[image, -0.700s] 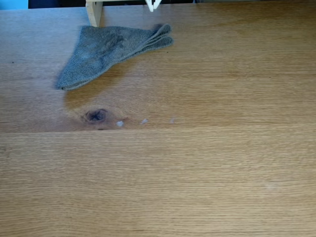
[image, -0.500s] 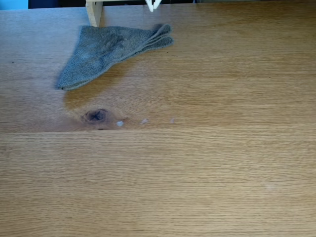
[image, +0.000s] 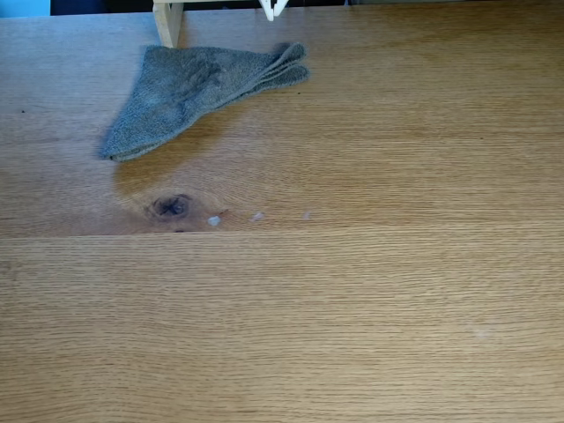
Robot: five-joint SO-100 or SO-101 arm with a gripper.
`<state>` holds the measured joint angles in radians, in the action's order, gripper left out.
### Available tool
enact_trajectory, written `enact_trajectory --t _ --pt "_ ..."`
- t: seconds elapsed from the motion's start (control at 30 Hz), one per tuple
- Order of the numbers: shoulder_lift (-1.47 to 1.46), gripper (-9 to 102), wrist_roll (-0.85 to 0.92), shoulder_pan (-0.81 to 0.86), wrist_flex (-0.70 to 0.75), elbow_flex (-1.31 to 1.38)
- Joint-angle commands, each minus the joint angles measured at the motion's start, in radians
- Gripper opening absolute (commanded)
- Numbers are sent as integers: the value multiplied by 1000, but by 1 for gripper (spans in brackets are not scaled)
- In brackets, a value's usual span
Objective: Clean the area in front of the robot
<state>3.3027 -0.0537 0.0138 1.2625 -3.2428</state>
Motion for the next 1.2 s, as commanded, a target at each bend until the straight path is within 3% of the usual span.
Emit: enact_trajectory --t 0.0,0.23,0.53,0.83,1.17 --pt "3 0 -2 2 5 -118" --pt "3 0 61 -38 -9 -117" --pt "-425 0 121 -89 -282 117" --pt "-942 2 -12 -57 -166 670" --pt "-1106 13 -141 58 -179 962"
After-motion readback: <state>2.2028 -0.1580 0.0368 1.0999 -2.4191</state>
